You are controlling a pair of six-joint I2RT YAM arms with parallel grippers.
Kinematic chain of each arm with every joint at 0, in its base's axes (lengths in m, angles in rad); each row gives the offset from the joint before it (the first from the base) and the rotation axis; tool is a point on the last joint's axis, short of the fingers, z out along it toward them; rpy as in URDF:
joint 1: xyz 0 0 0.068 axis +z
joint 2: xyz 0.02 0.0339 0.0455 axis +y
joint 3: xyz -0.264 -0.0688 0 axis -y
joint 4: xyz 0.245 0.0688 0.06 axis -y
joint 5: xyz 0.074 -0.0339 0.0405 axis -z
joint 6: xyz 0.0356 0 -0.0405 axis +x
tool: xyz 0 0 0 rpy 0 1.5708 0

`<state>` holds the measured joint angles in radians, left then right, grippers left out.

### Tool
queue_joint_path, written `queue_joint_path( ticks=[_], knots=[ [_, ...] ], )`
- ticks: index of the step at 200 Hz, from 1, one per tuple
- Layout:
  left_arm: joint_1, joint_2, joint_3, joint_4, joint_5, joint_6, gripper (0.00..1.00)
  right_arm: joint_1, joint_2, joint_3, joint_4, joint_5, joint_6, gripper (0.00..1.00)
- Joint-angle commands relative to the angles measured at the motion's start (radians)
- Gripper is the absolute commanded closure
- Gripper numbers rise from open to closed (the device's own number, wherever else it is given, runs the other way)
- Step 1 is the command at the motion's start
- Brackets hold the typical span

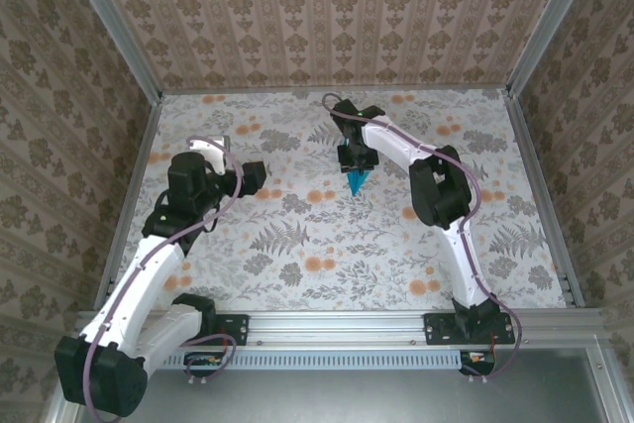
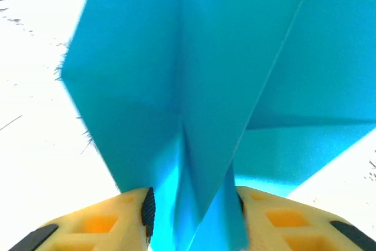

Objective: Fold a paper plane with a square sheet of paper (fold left side to right side)
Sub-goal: Place the paper plane at the center of the table, then reset both arms

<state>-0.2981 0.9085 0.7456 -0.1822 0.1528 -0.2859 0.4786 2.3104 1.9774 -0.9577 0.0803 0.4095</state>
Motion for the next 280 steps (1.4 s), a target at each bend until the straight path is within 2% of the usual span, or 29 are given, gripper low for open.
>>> queue_joint_path(
  ticks=[1, 29, 61, 89, 118, 155, 172, 216, 262, 280],
  knots=[
    [0.009, 0.009, 0.046, -0.036, -0.014, -0.038, 0.0, 0.013, -0.115, -0.036, -0.035, 0.043, -0.015, 0.56],
    [0.011, 0.011, 0.049, -0.036, -0.028, -0.063, 0.0, 0.026, -0.239, -0.144, -0.008, 0.069, -0.013, 0.51],
    [0.02, 0.006, 0.046, -0.037, -0.073, -0.08, 0.0, 0.031, -0.465, -0.331, 0.079, 0.098, -0.004, 0.47],
    [0.026, 0.011, 0.05, -0.037, -0.117, -0.076, 0.0, 0.029, -0.664, -0.492, 0.149, 0.137, -0.01, 0.39],
    [0.034, 0.038, 0.067, -0.043, -0.151, -0.048, 0.0, 0.002, -0.867, -0.677, 0.25, 0.156, -0.025, 0.24],
    [0.048, 0.073, 0.095, -0.056, -0.189, -0.016, 0.0, -0.068, -1.076, -0.874, 0.371, 0.193, -0.065, 0.01],
    [0.058, 0.073, 0.086, -0.037, -0.217, 0.003, 0.0, -0.107, -1.139, -0.955, 0.415, 0.226, -0.088, 0.0],
    [0.074, 0.064, 0.033, 0.023, -0.294, 0.091, 0.0, -0.24, -1.247, -1.186, 0.665, 0.266, -0.153, 0.0],
    [0.076, 0.048, -0.026, 0.073, -0.346, 0.192, 0.0, -0.35, -1.268, -1.457, 1.032, 0.277, -0.252, 0.0],
    [0.076, 0.054, -0.036, 0.071, -0.363, 0.22, 0.0, -0.391, -1.241, -1.528, 1.167, 0.239, -0.26, 0.0]
  ],
)
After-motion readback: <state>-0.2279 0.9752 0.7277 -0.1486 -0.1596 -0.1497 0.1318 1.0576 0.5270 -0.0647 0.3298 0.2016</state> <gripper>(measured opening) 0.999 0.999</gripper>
